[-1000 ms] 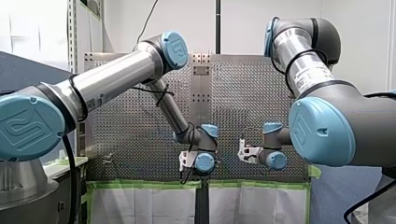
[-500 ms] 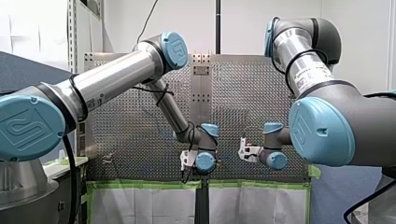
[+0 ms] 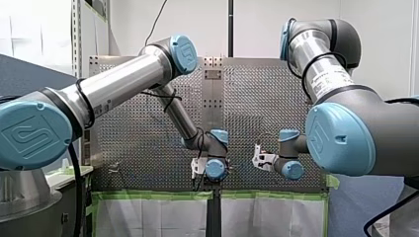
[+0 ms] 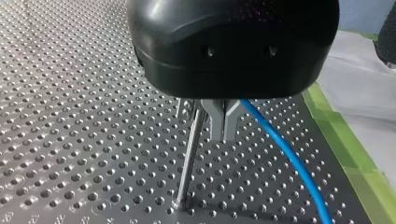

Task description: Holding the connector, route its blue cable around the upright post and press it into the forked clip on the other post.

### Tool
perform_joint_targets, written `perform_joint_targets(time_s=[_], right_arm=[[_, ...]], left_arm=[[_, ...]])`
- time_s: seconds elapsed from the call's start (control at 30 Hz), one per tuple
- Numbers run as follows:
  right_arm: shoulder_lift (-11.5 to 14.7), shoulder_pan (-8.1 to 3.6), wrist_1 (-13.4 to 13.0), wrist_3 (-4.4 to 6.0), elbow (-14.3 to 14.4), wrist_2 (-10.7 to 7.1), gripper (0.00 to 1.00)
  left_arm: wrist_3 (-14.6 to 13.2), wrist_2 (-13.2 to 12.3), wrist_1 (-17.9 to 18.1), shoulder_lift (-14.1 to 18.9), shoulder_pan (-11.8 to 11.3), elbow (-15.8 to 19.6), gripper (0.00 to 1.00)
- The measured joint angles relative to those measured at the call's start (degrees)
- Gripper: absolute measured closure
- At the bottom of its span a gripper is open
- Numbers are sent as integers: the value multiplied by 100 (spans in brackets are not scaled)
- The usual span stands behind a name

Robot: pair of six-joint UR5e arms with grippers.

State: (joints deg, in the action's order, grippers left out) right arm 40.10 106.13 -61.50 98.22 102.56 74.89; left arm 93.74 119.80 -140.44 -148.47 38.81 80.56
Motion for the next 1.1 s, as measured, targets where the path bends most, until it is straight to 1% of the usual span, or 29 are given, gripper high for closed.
perform_joint_targets(time_s=[0.2, 0.37, 0.47, 0.63, 0.93, 1.03, 1.07, 1.1], right_arm=[[-2, -10, -48, 16, -5, 25, 100], [-4, -33, -100, 124, -34, 77, 100], [-4, -41, -93, 153, -72, 92, 100], [-5, -43, -110, 165, -116, 114, 100], [-5, -86, -267, 237, -151, 186, 100], [-5, -99, -250, 253, -211, 193, 100], [-5, -105, -230, 256, -237, 198, 100], [-5, -108, -214, 257, -255, 202, 100]], left_arm=[[4, -113, -35, -6, -92, -6, 95], [45, -255, -71, -9, -173, -39, 95], [66, -315, -117, -9, -221, -79, 95], [90, -409, -184, -13, -291, -154, 95], [174, -618, -249, -18, -418, -249, 95], [177, -672, -282, -29, -449, -297, 95], [175, -684, -305, -36, -458, -321, 93], [175, -695, -336, -44, -467, -345, 93]])
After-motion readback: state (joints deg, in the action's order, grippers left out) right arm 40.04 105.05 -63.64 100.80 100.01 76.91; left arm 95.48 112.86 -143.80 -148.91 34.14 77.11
